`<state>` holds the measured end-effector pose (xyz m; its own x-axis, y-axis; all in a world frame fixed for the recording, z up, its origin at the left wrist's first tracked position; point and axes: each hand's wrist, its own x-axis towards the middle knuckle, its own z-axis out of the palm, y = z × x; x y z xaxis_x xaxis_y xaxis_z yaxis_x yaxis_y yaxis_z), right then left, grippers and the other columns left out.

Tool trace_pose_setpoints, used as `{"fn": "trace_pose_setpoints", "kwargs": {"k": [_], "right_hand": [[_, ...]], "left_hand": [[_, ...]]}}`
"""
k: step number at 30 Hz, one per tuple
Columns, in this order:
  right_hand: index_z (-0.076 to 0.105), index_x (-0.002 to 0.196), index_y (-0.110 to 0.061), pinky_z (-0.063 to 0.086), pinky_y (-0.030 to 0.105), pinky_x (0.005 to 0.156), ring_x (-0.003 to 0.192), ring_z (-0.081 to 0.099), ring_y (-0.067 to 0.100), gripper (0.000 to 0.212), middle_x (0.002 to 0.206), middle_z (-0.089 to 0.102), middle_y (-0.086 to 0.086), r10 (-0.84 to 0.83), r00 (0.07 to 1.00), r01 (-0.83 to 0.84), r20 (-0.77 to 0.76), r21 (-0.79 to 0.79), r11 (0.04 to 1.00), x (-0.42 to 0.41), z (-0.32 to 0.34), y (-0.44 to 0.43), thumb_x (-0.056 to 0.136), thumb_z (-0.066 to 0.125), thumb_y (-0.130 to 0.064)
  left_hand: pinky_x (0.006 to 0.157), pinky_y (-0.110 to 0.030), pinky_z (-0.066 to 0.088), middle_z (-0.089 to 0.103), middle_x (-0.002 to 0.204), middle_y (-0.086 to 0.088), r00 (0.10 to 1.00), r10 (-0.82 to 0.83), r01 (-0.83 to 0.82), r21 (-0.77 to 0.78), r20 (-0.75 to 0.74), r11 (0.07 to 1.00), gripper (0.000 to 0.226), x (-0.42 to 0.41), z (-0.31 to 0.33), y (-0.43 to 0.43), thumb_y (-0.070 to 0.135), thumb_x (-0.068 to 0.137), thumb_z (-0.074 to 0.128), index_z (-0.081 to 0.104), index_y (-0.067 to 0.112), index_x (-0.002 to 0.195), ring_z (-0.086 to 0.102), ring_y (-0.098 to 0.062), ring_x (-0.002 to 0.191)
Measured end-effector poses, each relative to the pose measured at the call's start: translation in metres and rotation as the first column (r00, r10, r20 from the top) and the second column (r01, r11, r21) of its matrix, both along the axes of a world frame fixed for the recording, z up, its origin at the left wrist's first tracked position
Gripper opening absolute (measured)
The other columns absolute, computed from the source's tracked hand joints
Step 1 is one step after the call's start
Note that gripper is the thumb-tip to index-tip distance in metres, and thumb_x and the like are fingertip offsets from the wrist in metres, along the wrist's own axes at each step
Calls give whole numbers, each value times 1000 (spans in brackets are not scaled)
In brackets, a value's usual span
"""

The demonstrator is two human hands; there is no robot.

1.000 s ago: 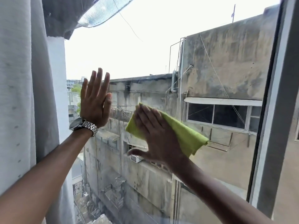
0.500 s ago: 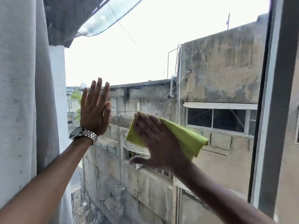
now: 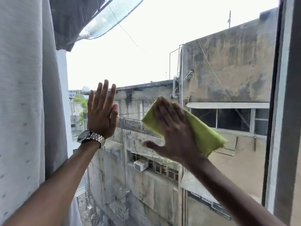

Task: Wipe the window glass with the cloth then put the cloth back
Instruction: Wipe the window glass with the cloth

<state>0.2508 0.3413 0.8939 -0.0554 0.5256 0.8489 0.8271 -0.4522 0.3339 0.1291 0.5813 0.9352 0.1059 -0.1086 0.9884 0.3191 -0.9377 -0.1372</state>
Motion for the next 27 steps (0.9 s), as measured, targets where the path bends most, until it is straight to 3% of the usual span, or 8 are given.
{"fn": "trace_pose_setpoints", "kwargs": {"k": [2, 4, 11, 14, 17, 20, 24, 27], "right_hand": [[23, 159, -8, 19, 48, 128, 158, 12, 24, 116, 170, 15, 9, 69, 988, -19, 140, -334, 942, -9, -45, 10, 82, 30, -93], [28, 158, -11, 15, 42, 131, 157, 20, 21, 110, 168, 20, 6, 117, 973, -15, 196, -459, 888, -4, -67, -2, 82, 37, -91], [27, 157, -2, 8, 45, 131, 158, 16, 26, 101, 168, 21, 14, 13, 995, 8, -101, 208, 978, -8, -7, 18, 94, 24, -81], [33, 155, -5, 11, 45, 131, 155, 25, 30, 106, 166, 27, 13, 137, 980, -86, 142, -317, 944, -26, -70, 43, 87, 40, -86], [30, 157, -8, 14, 45, 130, 157, 20, 26, 104, 168, 23, 10, 274, 887, 102, 372, -736, 670, -20, -110, 40, 87, 42, -84], [35, 155, -7, 19, 44, 130, 154, 28, 23, 99, 165, 31, 8, 264, 894, 26, 362, -630, 776, -8, -73, 38, 89, 36, -82], [27, 158, -7, 17, 46, 129, 156, 24, 26, 95, 166, 27, 12, 61, 975, -19, 213, -194, 981, -14, -10, 46, 97, 17, -79], [27, 157, -4, 16, 47, 129, 156, 23, 29, 105, 166, 25, 15, 112, 964, -31, 242, -315, 948, -16, -39, 46, 91, 29, -85]], "left_hand": [[124, -61, 20, 23, 167, -15, 1000, -8, 8, 5, 2, 1000, 58, 0, 1, -1, 28, 100, 27, 29, 9, 156, 15, -26, 158], [124, -60, 19, 22, 167, -15, 1000, -9, 9, 3, 4, 1000, 58, 0, 0, -1, 28, 100, 27, 28, 10, 156, 14, -26, 158], [127, -56, 15, 20, 168, -12, 1000, 1, -1, 8, 6, 1000, 58, 1, 1, 2, 31, 102, 24, 25, 14, 157, 12, -23, 158], [129, -53, 13, 21, 168, -11, 1000, 6, -6, 7, 9, 1000, 58, 2, -1, 2, 31, 102, 22, 23, 16, 158, 12, -22, 158], [130, -51, 11, 21, 168, -11, 1000, 0, 1, -10, 9, 1000, 58, 2, 1, 3, 31, 102, 22, 23, 17, 157, 12, -22, 158], [129, -52, 13, 23, 167, -11, 999, 10, -9, -8, 31, 1000, 57, 3, 0, 3, 30, 102, 22, 26, 16, 157, 14, -22, 158], [130, -50, 12, 23, 167, -12, 999, 14, -14, -6, 34, 1000, 56, 3, 0, 3, 26, 102, 26, 26, 16, 157, 15, -22, 158], [129, -51, 13, 23, 167, -12, 1000, 10, -10, -20, 25, 1000, 56, 2, -1, 1, 25, 102, 26, 25, 15, 157, 15, -22, 158]]}}
